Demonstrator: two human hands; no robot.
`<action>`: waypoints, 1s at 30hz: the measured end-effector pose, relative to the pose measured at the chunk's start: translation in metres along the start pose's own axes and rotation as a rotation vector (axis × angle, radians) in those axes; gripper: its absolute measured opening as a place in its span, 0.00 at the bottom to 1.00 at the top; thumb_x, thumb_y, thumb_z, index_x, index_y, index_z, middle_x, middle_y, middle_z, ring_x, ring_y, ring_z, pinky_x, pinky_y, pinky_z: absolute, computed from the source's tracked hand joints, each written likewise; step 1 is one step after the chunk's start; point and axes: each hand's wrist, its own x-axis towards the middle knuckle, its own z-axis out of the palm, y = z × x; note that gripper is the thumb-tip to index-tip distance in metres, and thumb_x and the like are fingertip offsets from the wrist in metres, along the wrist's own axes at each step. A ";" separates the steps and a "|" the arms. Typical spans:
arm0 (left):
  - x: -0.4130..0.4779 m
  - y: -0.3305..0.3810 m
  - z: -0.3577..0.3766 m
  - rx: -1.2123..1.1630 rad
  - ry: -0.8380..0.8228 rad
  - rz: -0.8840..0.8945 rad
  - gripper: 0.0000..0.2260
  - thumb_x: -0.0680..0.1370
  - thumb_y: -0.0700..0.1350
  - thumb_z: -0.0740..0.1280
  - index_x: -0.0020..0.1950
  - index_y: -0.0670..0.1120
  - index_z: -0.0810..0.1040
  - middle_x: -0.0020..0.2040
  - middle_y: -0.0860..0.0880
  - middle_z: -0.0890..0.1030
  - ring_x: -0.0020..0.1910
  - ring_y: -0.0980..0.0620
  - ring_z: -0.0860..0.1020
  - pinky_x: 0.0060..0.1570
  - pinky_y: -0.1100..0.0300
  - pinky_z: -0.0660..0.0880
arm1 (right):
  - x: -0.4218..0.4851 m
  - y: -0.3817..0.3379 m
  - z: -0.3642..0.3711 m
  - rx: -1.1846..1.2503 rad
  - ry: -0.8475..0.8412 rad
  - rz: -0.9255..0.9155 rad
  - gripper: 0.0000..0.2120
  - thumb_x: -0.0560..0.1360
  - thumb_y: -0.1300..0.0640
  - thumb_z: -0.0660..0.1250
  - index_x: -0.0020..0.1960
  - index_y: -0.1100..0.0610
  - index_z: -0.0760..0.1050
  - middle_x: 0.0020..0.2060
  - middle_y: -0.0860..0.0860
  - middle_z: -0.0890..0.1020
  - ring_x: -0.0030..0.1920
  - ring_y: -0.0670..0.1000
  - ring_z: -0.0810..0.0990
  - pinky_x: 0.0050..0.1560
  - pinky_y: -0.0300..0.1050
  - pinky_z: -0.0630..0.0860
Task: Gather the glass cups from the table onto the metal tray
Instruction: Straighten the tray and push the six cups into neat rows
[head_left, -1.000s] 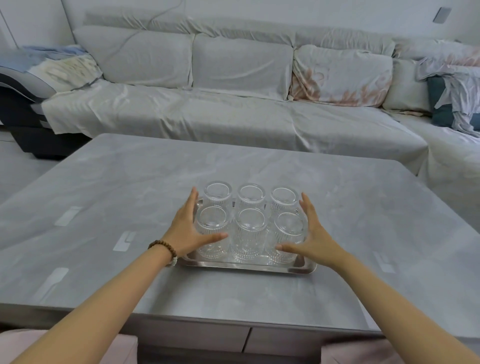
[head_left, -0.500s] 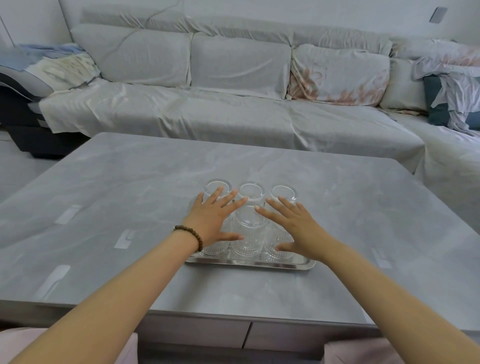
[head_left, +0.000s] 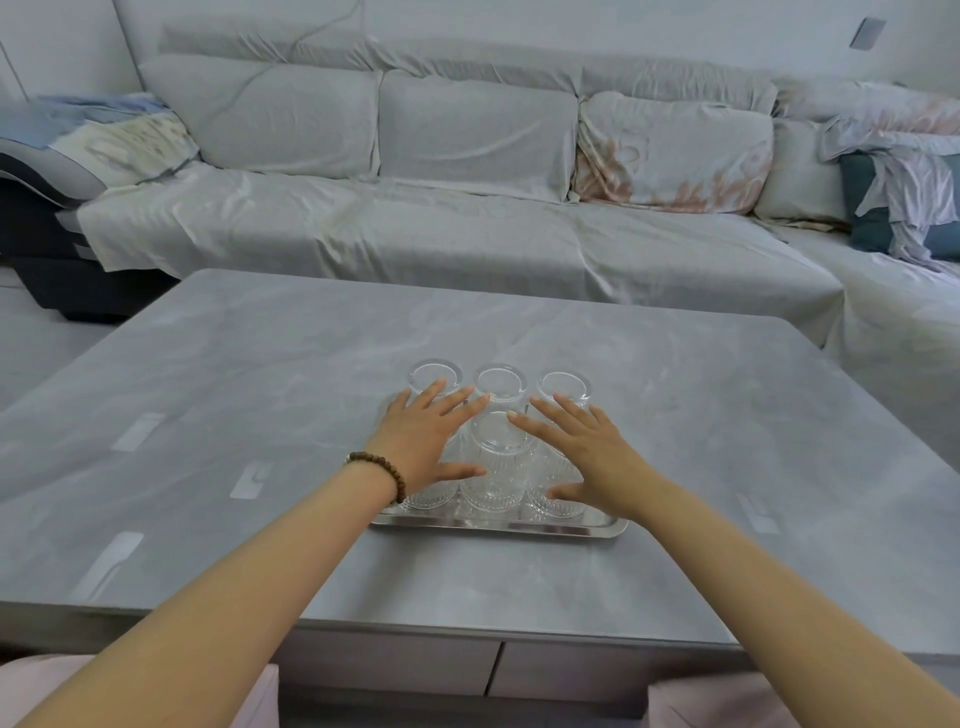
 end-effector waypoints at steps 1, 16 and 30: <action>-0.001 0.000 0.000 -0.005 0.006 0.002 0.38 0.71 0.69 0.55 0.75 0.57 0.42 0.78 0.55 0.48 0.77 0.49 0.46 0.74 0.45 0.50 | 0.000 0.000 0.000 0.000 0.000 0.003 0.46 0.71 0.44 0.70 0.75 0.37 0.40 0.79 0.46 0.47 0.78 0.53 0.44 0.75 0.58 0.49; -0.004 -0.007 -0.008 -0.463 0.190 -0.071 0.47 0.64 0.73 0.59 0.76 0.53 0.47 0.78 0.53 0.49 0.77 0.51 0.46 0.75 0.50 0.48 | -0.004 -0.001 -0.002 0.704 0.304 0.223 0.40 0.70 0.42 0.70 0.76 0.47 0.55 0.76 0.44 0.56 0.76 0.45 0.53 0.74 0.44 0.52; 0.013 -0.011 -0.002 -1.037 0.203 -0.419 0.26 0.78 0.51 0.60 0.75 0.51 0.57 0.78 0.49 0.51 0.76 0.50 0.52 0.73 0.52 0.54 | 0.018 -0.001 0.004 1.272 0.351 0.560 0.28 0.75 0.54 0.67 0.73 0.47 0.63 0.75 0.48 0.63 0.74 0.49 0.62 0.74 0.51 0.61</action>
